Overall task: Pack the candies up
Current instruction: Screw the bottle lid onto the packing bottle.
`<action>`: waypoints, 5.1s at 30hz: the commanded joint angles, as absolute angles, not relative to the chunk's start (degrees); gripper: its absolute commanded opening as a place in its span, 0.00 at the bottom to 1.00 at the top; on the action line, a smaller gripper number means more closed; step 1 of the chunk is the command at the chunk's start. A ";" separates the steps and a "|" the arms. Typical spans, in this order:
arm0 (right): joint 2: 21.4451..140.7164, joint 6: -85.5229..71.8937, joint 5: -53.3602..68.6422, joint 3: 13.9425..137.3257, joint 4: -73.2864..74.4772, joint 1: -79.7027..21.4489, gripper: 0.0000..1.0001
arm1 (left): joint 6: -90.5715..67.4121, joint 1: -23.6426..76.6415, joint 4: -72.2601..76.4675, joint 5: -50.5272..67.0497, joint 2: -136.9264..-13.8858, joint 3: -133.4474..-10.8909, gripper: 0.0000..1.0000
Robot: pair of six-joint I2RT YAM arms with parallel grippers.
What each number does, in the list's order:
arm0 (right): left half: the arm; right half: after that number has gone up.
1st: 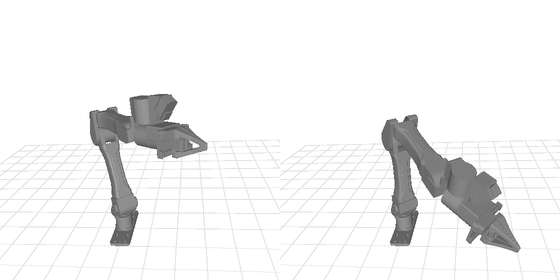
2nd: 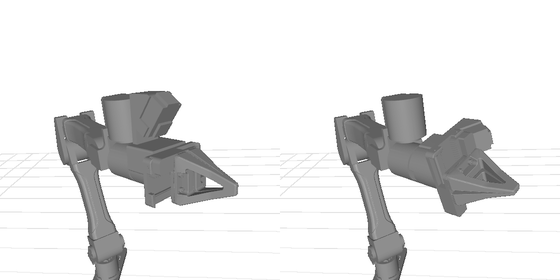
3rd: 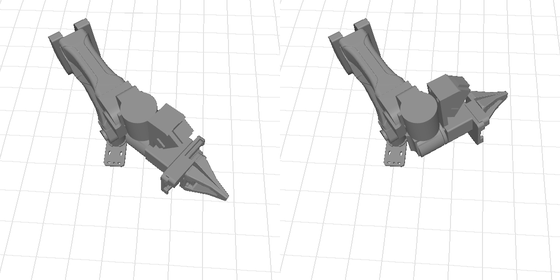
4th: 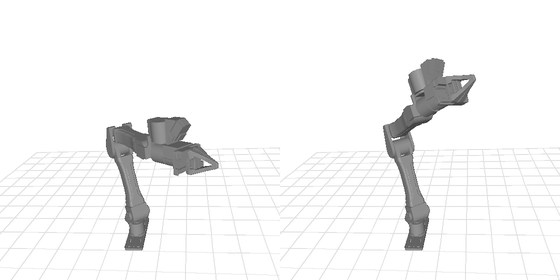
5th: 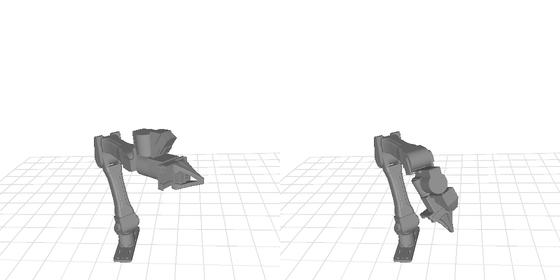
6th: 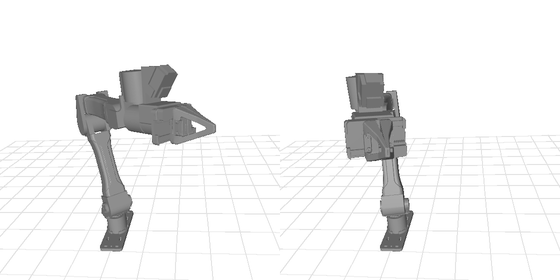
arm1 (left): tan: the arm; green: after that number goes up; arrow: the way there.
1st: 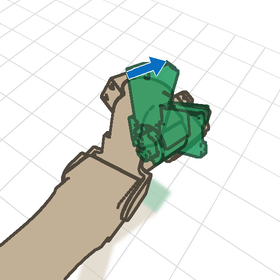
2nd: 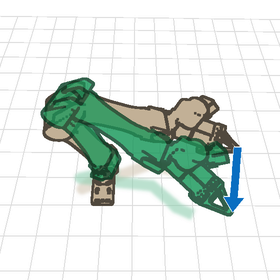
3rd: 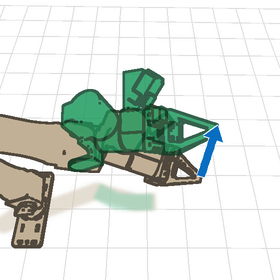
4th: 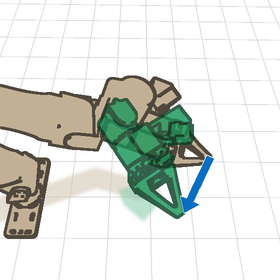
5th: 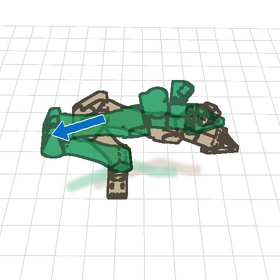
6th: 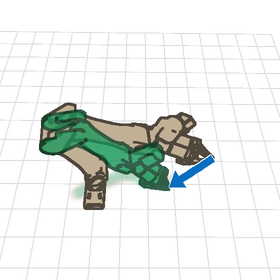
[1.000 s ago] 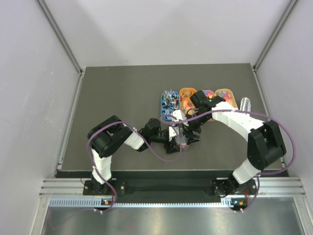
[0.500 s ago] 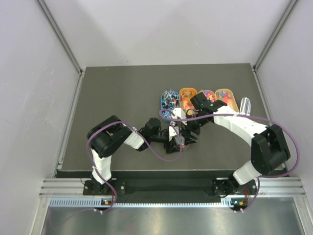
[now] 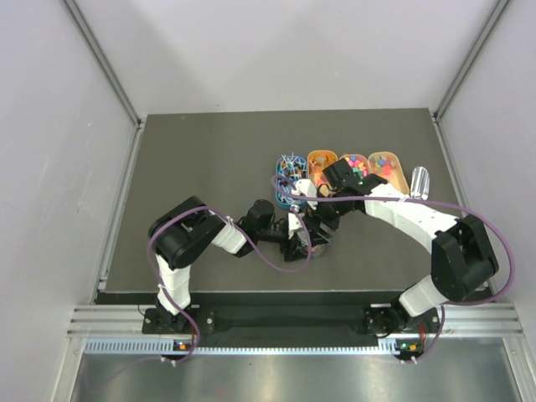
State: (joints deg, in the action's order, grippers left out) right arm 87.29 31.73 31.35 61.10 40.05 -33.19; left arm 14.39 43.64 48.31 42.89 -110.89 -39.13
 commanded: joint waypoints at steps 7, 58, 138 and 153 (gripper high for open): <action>92.02 18.19 30.23 57.48 37.35 -36.12 0.38 | 13.80 43.33 46.23 31.99 -112.24 -40.61 0.04; 100.55 109.58 40.25 84.55 79.18 -28.38 1.00 | 17.31 41.40 44.47 36.91 -112.41 -36.56 0.02; 105.38 94.40 36.30 85.00 68.38 -32.78 0.78 | 17.49 41.48 43.68 37.44 -113.29 -37.00 0.03; 104.51 80.35 30.33 79.20 59.25 -34.80 0.68 | 17.67 41.49 43.24 37.18 -113.29 -37.09 0.03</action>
State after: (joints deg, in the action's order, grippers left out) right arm 103.00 88.23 37.34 83.59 67.79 -32.97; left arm 16.67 41.67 50.85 39.42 -110.91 -37.45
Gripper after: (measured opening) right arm 0.827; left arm 0.839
